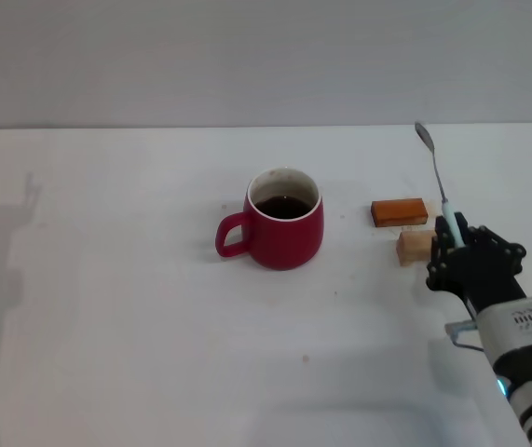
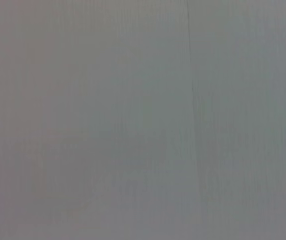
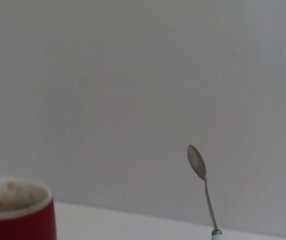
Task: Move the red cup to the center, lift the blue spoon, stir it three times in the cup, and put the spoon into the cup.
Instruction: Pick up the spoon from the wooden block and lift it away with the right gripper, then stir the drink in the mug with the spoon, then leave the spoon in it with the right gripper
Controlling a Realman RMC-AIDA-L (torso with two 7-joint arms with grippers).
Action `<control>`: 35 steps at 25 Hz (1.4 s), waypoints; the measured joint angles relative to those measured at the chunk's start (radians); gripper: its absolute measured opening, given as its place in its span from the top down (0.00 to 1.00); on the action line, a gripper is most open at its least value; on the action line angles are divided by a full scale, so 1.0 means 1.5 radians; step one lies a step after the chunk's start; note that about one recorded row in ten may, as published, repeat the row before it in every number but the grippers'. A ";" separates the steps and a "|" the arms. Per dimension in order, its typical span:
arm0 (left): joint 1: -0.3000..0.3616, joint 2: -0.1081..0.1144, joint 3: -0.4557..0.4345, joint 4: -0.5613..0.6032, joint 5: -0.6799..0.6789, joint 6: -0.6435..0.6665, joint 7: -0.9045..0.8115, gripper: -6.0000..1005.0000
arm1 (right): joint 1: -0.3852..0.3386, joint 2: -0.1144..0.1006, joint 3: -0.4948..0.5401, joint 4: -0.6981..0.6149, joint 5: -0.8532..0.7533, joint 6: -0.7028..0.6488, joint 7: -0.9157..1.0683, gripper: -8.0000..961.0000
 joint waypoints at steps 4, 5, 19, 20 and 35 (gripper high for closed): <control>0.000 -0.001 0.001 0.000 0.000 0.000 0.000 0.16 | -0.020 -0.003 0.037 0.068 0.001 0.005 -0.068 0.86; 0.000 -0.001 0.001 0.000 0.000 0.000 0.000 0.16 | -0.027 -0.004 0.047 0.088 0.001 0.006 -0.091 0.86; -0.001 -0.002 0.000 0.000 0.000 -0.008 0.000 0.16 | -0.140 -0.060 0.178 0.404 0.002 0.181 -0.322 0.85; -0.001 -0.002 0.000 0.000 0.000 -0.008 0.000 0.16 | -0.140 -0.060 0.178 0.404 0.002 0.181 -0.322 0.85; -0.003 -0.003 0.000 -0.001 -0.004 -0.014 -0.001 0.16 | -0.226 -0.017 0.399 0.529 0.002 0.530 -0.436 0.86</control>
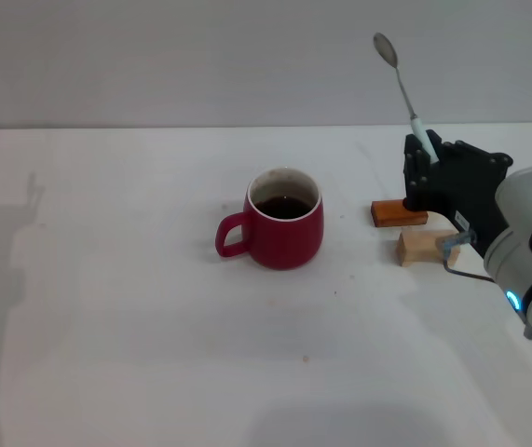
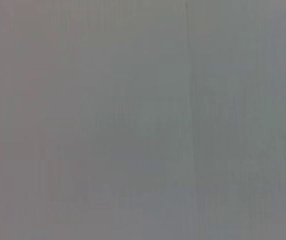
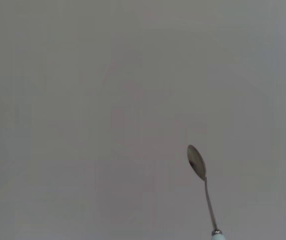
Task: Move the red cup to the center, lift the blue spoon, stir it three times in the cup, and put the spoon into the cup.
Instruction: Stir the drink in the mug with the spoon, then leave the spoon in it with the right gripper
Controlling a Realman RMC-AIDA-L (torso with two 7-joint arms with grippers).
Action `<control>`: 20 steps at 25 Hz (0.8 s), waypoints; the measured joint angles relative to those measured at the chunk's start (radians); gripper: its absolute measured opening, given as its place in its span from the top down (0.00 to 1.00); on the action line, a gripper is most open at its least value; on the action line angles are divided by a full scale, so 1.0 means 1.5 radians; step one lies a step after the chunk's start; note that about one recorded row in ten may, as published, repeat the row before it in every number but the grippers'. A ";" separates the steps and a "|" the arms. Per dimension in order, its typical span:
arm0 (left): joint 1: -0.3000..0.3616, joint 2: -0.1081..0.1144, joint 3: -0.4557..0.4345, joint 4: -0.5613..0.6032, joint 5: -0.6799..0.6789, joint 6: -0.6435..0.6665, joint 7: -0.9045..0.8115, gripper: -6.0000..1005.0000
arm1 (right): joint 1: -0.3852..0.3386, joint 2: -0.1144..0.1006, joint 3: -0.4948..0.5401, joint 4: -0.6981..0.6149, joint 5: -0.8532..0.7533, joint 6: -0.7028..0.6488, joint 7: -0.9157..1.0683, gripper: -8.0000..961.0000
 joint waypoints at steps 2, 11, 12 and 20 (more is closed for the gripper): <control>0.000 0.000 0.000 0.000 0.000 0.000 0.000 0.16 | 0.001 0.001 0.009 0.001 0.000 0.014 0.000 0.86; 0.000 0.000 0.000 -0.007 -0.001 -0.003 0.000 0.16 | 0.017 0.008 0.091 0.010 -0.033 0.123 0.000 0.85; -0.001 0.000 0.000 -0.007 -0.001 -0.003 0.001 0.16 | 0.018 0.012 0.097 0.010 -0.049 0.124 0.000 0.85; -0.007 0.000 0.000 -0.007 0.003 -0.004 0.002 0.16 | 0.056 0.019 0.140 -0.004 -0.089 0.122 0.005 0.85</control>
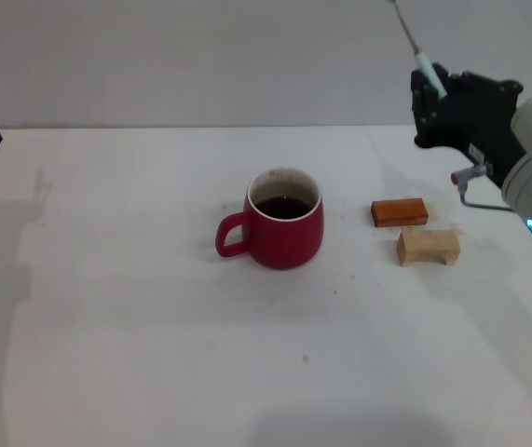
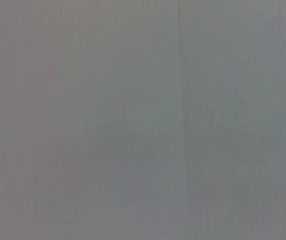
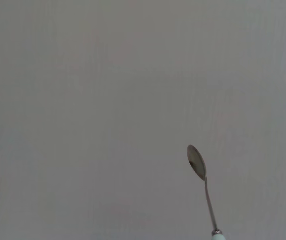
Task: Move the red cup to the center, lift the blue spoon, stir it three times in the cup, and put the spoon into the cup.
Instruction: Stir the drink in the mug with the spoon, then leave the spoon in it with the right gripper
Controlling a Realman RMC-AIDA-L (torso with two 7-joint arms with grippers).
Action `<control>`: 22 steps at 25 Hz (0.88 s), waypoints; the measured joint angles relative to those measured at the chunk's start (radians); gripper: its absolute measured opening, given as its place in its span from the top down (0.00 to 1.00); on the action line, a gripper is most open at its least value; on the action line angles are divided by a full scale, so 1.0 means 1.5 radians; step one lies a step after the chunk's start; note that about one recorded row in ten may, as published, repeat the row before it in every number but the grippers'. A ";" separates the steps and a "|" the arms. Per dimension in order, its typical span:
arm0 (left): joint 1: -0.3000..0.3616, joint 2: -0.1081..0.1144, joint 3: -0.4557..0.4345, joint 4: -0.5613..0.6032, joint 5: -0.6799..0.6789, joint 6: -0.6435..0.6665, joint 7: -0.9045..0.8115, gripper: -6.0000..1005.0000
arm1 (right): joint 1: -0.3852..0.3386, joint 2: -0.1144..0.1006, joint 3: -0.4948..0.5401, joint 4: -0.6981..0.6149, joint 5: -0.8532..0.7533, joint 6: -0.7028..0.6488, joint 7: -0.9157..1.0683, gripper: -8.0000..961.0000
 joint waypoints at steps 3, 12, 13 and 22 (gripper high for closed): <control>0.000 0.000 0.000 0.000 0.000 0.000 0.000 0.16 | 0.002 0.001 -0.003 -0.006 -0.003 -0.017 -0.002 0.85; -0.001 0.001 0.000 0.000 0.001 0.000 0.000 0.16 | -0.004 0.001 -0.061 -0.034 -0.034 -0.158 -0.004 0.86; -0.002 0.001 0.000 0.000 0.001 0.000 0.001 0.16 | -0.005 0.001 -0.071 -0.038 -0.037 -0.180 -0.005 0.86; -0.002 0.001 0.004 0.000 0.001 0.000 0.002 0.16 | -0.013 0.001 -0.157 -0.084 -0.063 -0.401 -0.020 0.85</control>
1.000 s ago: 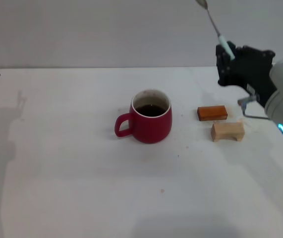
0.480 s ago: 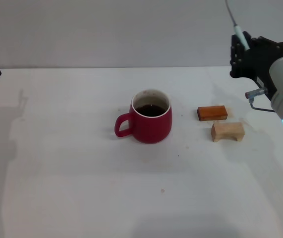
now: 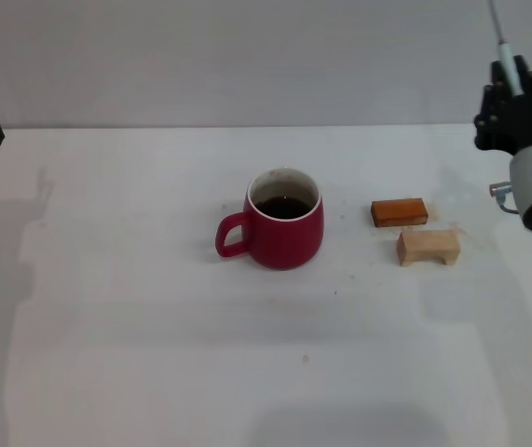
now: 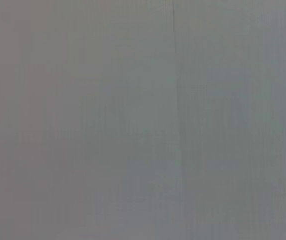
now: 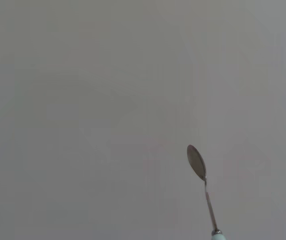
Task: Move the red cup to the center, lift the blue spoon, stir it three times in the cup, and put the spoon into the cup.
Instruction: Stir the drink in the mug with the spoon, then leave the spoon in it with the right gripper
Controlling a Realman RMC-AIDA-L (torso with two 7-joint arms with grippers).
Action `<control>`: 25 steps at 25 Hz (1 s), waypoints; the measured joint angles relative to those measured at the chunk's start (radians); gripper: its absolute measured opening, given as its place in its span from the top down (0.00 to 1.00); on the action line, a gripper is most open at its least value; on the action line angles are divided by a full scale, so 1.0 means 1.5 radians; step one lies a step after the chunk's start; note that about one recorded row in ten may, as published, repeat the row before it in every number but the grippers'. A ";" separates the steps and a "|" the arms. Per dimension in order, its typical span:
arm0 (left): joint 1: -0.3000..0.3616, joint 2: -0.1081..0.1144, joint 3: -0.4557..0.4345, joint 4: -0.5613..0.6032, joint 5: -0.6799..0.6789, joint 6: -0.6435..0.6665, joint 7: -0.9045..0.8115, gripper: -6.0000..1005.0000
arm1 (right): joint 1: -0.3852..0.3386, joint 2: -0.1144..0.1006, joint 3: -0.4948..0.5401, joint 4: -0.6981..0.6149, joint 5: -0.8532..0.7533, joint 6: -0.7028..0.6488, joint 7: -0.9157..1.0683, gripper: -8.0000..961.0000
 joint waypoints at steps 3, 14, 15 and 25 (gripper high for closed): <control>0.000 0.000 0.001 0.000 0.000 0.000 0.001 0.16 | 0.000 0.000 -0.027 -0.017 0.002 -0.084 0.000 0.85; 0.001 0.000 0.002 0.000 0.000 0.000 0.001 0.16 | -0.034 -0.005 -0.056 -0.038 -0.034 -0.255 0.148 0.86; 0.001 0.000 0.002 0.000 0.000 0.000 0.001 0.16 | -0.038 -0.005 -0.055 -0.044 -0.048 -0.264 0.169 0.86; 0.005 -0.001 0.003 -0.001 0.001 -0.001 -0.003 0.16 | -0.053 -0.012 -0.046 -0.105 -0.136 -0.365 0.300 0.85</control>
